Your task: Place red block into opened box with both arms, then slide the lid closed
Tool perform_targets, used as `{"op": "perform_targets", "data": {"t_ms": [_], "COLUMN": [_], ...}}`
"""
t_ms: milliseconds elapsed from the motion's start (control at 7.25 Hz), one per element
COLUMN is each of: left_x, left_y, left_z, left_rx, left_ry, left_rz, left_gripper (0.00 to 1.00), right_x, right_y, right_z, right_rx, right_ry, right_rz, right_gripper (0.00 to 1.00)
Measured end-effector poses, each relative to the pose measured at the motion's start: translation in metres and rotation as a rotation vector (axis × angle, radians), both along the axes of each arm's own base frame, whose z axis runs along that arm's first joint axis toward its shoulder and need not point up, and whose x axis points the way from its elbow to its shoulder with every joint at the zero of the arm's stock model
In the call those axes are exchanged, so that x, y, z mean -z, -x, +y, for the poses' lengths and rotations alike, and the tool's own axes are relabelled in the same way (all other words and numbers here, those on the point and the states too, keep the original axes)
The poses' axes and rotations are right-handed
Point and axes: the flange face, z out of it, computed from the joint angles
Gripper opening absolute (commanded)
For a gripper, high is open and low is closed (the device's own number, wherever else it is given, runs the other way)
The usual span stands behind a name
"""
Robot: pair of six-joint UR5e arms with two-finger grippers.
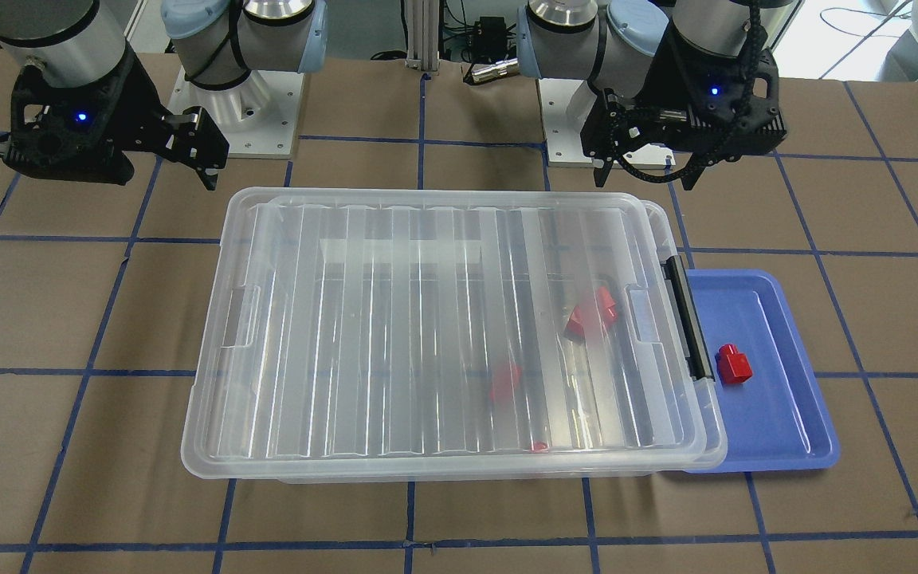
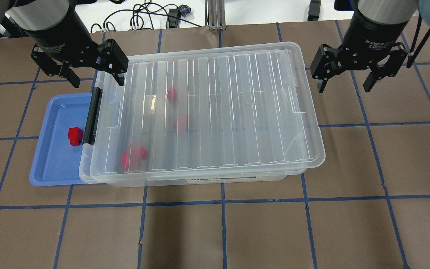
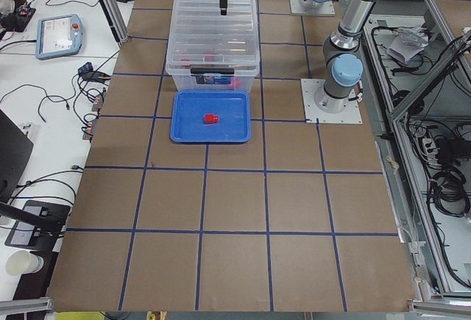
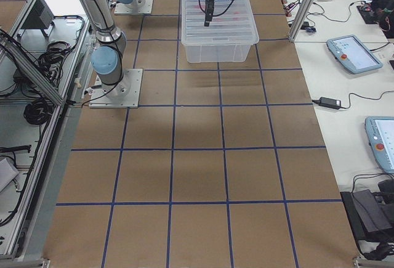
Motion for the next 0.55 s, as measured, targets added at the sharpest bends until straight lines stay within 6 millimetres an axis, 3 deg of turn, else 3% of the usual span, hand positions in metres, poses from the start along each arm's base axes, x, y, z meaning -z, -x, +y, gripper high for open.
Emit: {"op": "perform_targets", "data": {"t_ms": [552], "left_x": [0.003], "left_y": [-0.003], "left_z": [-0.002], "left_rx": [-0.004], "left_ry": [-0.006], "left_rz": [-0.003], "left_gripper": [1.0], "right_x": [0.032], "right_y": [0.002], "right_z": [-0.029], "right_rx": [0.004], "right_ry": [-0.014], "right_rz": [0.005], "right_gripper": [1.0]}}
